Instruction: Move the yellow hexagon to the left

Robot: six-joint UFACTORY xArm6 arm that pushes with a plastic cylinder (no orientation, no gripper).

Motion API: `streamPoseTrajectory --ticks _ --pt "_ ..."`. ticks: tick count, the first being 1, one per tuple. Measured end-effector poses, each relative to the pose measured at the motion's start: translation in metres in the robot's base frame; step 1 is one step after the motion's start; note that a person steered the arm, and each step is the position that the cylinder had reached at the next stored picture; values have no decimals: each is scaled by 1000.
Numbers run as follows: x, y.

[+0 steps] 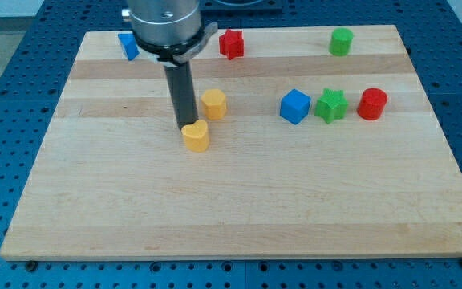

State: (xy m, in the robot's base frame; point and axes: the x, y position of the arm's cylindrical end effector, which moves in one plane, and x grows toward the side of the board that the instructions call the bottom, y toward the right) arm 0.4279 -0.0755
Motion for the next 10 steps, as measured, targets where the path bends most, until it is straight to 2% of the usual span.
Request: streamPoseTrajectory --ticks 3,6,10 --pt "-6 68" --pt "-37 69" --pt "-44 -19"
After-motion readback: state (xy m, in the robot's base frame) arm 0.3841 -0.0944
